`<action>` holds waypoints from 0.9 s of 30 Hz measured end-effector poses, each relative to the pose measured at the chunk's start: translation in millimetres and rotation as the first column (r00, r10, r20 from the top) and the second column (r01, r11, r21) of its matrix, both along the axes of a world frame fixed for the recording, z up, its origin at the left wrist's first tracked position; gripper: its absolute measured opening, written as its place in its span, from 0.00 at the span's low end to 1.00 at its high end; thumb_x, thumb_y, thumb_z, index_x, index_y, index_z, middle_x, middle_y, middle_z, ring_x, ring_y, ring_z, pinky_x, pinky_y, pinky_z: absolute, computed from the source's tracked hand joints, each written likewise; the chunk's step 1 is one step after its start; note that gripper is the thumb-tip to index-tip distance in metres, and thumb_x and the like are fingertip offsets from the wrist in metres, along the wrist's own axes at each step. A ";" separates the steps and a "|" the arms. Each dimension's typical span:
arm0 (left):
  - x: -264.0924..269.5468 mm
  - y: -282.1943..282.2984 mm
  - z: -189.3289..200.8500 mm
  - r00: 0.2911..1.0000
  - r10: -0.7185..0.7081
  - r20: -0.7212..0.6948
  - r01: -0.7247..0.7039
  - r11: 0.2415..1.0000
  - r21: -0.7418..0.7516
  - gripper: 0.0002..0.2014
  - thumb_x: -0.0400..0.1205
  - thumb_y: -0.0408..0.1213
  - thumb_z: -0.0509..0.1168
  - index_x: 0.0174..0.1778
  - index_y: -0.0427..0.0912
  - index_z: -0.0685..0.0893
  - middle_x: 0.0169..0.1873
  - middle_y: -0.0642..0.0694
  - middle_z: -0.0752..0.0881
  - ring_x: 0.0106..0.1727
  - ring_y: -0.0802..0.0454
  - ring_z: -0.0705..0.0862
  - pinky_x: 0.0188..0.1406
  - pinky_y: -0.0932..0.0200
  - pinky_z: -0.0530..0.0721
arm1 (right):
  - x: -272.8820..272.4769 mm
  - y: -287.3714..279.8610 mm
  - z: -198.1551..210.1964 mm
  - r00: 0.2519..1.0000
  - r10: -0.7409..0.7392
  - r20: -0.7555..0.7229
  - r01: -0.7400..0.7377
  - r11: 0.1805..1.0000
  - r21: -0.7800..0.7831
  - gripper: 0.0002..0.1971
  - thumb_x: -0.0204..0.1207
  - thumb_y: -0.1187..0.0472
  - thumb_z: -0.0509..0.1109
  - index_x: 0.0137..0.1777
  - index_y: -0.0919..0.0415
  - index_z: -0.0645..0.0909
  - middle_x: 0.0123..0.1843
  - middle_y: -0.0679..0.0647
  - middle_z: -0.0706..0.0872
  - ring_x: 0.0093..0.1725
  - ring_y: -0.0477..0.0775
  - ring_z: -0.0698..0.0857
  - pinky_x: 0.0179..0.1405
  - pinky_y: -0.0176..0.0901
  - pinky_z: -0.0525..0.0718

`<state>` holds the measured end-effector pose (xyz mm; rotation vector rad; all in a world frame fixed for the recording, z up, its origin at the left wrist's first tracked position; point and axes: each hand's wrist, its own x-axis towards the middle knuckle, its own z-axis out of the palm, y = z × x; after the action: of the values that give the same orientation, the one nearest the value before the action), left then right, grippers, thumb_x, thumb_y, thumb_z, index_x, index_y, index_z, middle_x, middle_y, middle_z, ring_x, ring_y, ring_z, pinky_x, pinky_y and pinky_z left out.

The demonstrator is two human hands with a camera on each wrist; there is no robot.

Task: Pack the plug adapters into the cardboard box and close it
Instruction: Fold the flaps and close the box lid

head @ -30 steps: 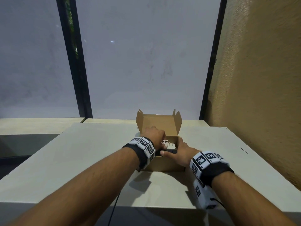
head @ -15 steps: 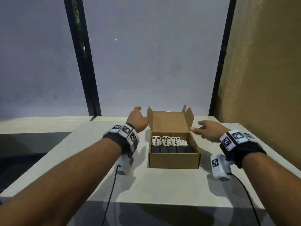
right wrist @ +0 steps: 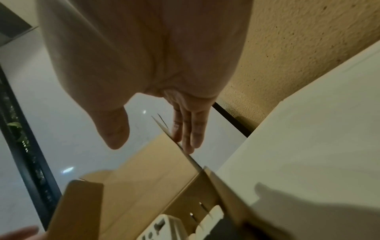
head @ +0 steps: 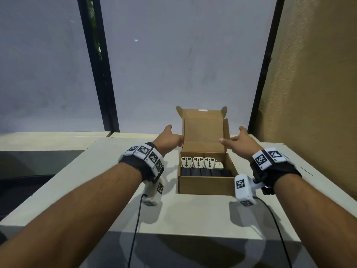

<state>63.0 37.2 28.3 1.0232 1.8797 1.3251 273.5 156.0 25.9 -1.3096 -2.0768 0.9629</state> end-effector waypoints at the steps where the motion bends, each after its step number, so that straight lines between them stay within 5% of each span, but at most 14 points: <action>1: -0.9 -5.2 0.4 1.000 -0.010 0.008 0.010 1.000 0.004 0.48 0.73 0.32 0.67 0.85 0.45 0.45 0.72 0.29 0.76 0.66 0.39 0.81 0.68 0.43 0.80 | 2.4 -3.3 0.0 1.000 -0.002 -0.008 0.002 1.000 -0.002 0.53 0.82 0.44 0.73 0.90 0.59 0.36 0.78 0.62 0.82 0.78 0.65 0.79 0.81 0.62 0.73; 6: -0.3 -29.8 -7.9 0.999 -0.043 -0.026 0.040 0.995 -0.089 0.53 0.71 0.40 0.71 0.85 0.45 0.42 0.66 0.39 0.82 0.69 0.41 0.80 0.72 0.41 0.77 | 13.9 -24.9 -6.3 0.999 0.041 0.026 -0.044 0.994 0.098 0.48 0.81 0.55 0.75 0.91 0.53 0.45 0.60 0.58 0.83 0.60 0.59 0.83 0.60 0.48 0.77; 10: 11.3 -39.6 -14.4 0.990 -0.051 -0.128 0.036 0.993 -0.115 0.44 0.80 0.34 0.65 0.86 0.45 0.42 0.71 0.39 0.78 0.67 0.44 0.78 0.64 0.51 0.75 | 22.1 -34.1 -11.6 0.994 0.091 0.067 -0.101 0.980 0.172 0.47 0.80 0.61 0.77 0.91 0.47 0.51 0.52 0.57 0.87 0.50 0.56 0.84 0.55 0.45 0.76; 13: 11.7 -42.4 -21.7 0.977 -0.078 -0.198 0.058 0.993 -0.104 0.39 0.84 0.28 0.56 0.86 0.50 0.41 0.72 0.42 0.80 0.76 0.41 0.74 0.74 0.47 0.73 | 29.2 -31.4 -14.6 0.992 0.110 0.068 -0.120 0.978 0.169 0.48 0.79 0.62 0.77 0.90 0.45 0.50 0.51 0.57 0.90 0.52 0.58 0.87 0.57 0.47 0.79; 18: 11.6 -45.8 -25.9 0.917 -0.155 -0.369 0.120 0.986 -0.116 0.39 0.81 0.22 0.51 0.86 0.53 0.50 0.68 0.45 0.84 0.77 0.45 0.74 0.79 0.49 0.66 | 38.7 -27.3 -10.9 0.989 0.141 0.053 -0.147 0.977 0.155 0.43 0.80 0.65 0.76 0.88 0.45 0.56 0.47 0.54 0.92 0.52 0.56 0.89 0.61 0.48 0.79; 21: 13.0 -52.4 -23.7 0.851 -0.255 -0.460 0.193 0.965 -0.177 0.40 0.79 0.20 0.51 0.85 0.54 0.53 0.65 0.45 0.86 0.73 0.46 0.77 0.76 0.53 0.68 | 45.3 -24.8 -10.9 0.968 0.192 0.161 -0.212 0.970 0.119 0.42 0.79 0.69 0.74 0.86 0.46 0.56 0.46 0.53 0.92 0.49 0.51 0.89 0.61 0.48 0.81; 23: 10.9 -57.3 -22.4 0.793 -0.290 -0.536 0.216 0.956 -0.197 0.37 0.78 0.18 0.50 0.82 0.50 0.64 0.60 0.43 0.87 0.68 0.45 0.80 0.68 0.57 0.73 | 53.0 -22.8 -12.8 0.939 0.216 0.267 -0.253 0.961 0.111 0.35 0.79 0.75 0.69 0.80 0.48 0.64 0.53 0.54 0.90 0.50 0.50 0.87 0.55 0.45 0.83; 25: 7.6 -60.9 -20.6 0.772 -0.237 -0.589 0.194 0.971 -0.136 0.29 0.77 0.16 0.51 0.71 0.39 0.77 0.59 0.40 0.83 0.65 0.44 0.80 0.60 0.61 0.74 | 62.8 -24.1 -13.5 0.938 0.227 0.261 -0.275 0.948 0.162 0.26 0.79 0.80 0.64 0.67 0.49 0.75 0.58 0.53 0.88 0.56 0.53 0.88 0.52 0.41 0.84; 27: 6.9 -64.1 -17.9 0.808 -0.172 -0.564 0.207 0.978 -0.001 0.28 0.76 0.14 0.52 0.65 0.42 0.81 0.61 0.47 0.80 0.60 0.54 0.81 0.55 0.69 0.76 | 70.3 -27.4 -11.4 0.960 0.220 0.174 -0.263 0.924 0.278 0.20 0.80 0.80 0.64 0.58 0.54 0.83 0.55 0.48 0.87 0.58 0.51 0.88 0.53 0.39 0.82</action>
<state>69.9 -26.8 10.4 1.7360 2.0784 1.0316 343.8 128.7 14.6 -1.0057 -2.4239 0.6305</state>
